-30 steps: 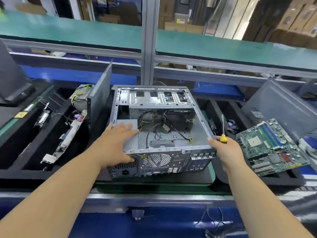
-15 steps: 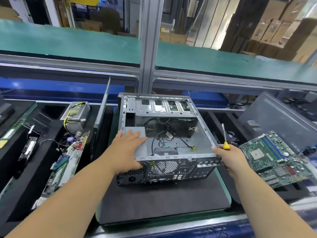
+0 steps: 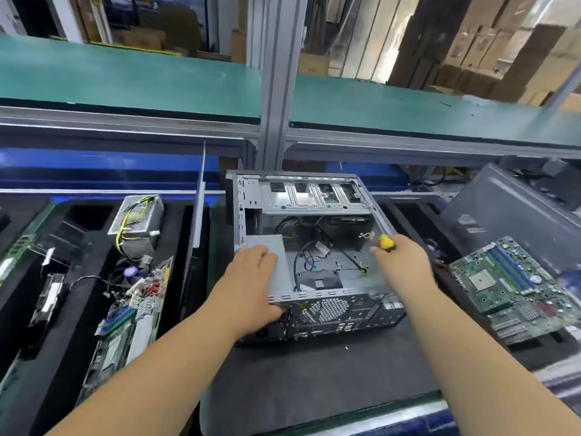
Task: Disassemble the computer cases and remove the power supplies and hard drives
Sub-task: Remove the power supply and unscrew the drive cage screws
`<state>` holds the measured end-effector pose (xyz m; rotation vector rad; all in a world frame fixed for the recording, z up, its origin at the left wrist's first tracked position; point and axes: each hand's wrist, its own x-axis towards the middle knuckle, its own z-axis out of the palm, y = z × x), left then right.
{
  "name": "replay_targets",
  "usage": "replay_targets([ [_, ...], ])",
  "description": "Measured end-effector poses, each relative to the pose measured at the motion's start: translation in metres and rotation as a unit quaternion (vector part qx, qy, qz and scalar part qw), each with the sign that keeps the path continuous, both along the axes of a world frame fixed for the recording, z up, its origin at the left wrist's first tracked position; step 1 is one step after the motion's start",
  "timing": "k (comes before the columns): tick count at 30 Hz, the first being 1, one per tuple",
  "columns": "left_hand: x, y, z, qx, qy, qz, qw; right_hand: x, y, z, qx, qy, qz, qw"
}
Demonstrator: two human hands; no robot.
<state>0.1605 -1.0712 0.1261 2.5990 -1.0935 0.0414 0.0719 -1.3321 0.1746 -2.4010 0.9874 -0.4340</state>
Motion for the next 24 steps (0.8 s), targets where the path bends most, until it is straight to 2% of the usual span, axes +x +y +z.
replay_targets([
  [5, -0.002, 0.001, 0.002, 0.024, -0.054, -0.002, 0.998, 0.045, 0.043, -0.002, 0.201, 0.032, 0.141, 0.969],
  [10, -0.011, -0.005, 0.011, 0.092, -0.081, 0.015, 0.992, 0.072, 0.067, -0.008, 0.305, 0.07, 0.202, 0.928],
  [16, -0.015, -0.016, 0.02, 0.152, -0.068, 0.034, 0.985, 0.082, 0.069, -0.021, 0.342, 0.107, 0.273, 0.893],
  [20, -0.012, -0.015, 0.032, 0.182, -0.012, 0.03, 0.983, 0.092, 0.065, -0.033, 0.393, 0.096, 0.26, 0.877],
  [24, -0.006, -0.011, 0.036, 0.162, 0.029, 0.037, 0.986, 0.102, 0.064, -0.042, 0.407, 0.08, 0.257, 0.873],
])
